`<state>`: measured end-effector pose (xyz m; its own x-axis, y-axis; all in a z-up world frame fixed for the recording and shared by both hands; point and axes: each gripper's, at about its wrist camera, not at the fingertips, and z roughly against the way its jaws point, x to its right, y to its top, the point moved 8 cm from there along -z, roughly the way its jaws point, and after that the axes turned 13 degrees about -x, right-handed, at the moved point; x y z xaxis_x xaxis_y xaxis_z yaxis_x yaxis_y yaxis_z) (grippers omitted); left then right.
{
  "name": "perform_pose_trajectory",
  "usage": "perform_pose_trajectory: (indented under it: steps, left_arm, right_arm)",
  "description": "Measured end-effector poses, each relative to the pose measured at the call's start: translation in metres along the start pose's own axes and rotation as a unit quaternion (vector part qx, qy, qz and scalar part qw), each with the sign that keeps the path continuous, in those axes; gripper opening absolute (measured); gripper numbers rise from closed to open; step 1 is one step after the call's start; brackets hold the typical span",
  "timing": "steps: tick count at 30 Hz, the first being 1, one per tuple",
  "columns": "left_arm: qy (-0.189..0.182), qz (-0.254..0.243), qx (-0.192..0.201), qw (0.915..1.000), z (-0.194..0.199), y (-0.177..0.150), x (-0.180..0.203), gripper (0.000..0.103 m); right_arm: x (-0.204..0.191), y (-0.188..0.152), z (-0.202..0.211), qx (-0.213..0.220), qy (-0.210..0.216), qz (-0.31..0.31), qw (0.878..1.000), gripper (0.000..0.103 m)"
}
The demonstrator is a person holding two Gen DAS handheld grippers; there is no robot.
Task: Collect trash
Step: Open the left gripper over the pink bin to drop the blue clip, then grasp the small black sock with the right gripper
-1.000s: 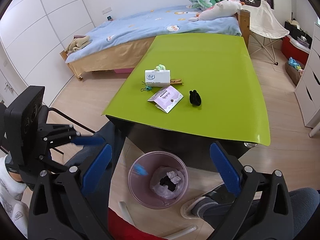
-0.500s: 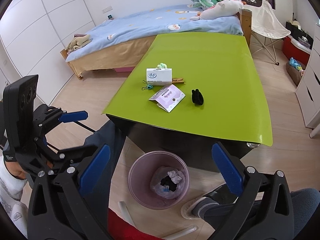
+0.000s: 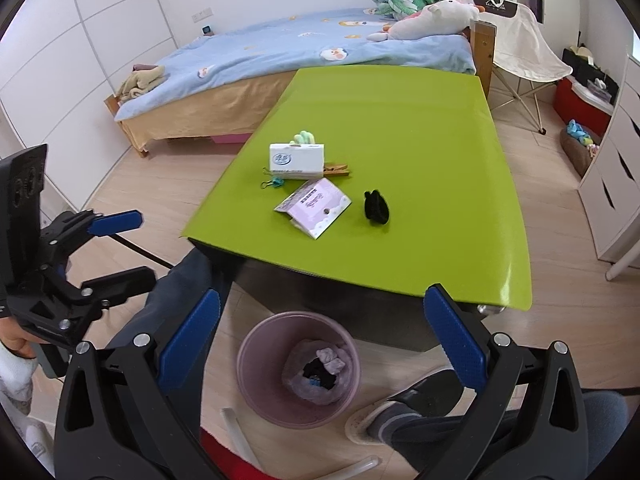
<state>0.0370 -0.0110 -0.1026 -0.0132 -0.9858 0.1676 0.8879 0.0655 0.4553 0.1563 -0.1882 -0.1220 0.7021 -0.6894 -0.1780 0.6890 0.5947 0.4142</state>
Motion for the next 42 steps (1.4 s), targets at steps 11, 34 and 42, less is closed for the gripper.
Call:
perform_pose_trajectory:
  steps: [11,34,42]
  left_arm:
    - [0.009,0.010,0.010,0.9999,0.002,0.014,-0.016,0.095]
    - [0.011,0.016,-0.010,0.9998,-0.015,0.018,-0.028,0.095]
    - [0.012,0.010,-0.014,0.9998,-0.020,0.028,-0.023,0.095]
  right_arm:
    - [0.021,0.053,-0.033,-0.022,-0.045,0.014,0.999,0.100]
    - [0.050,0.086,-0.132,-0.116,-0.064,0.017,0.991,0.022]
    - [0.049,0.086,-0.124,-0.105,-0.050,0.011,0.993,0.009]
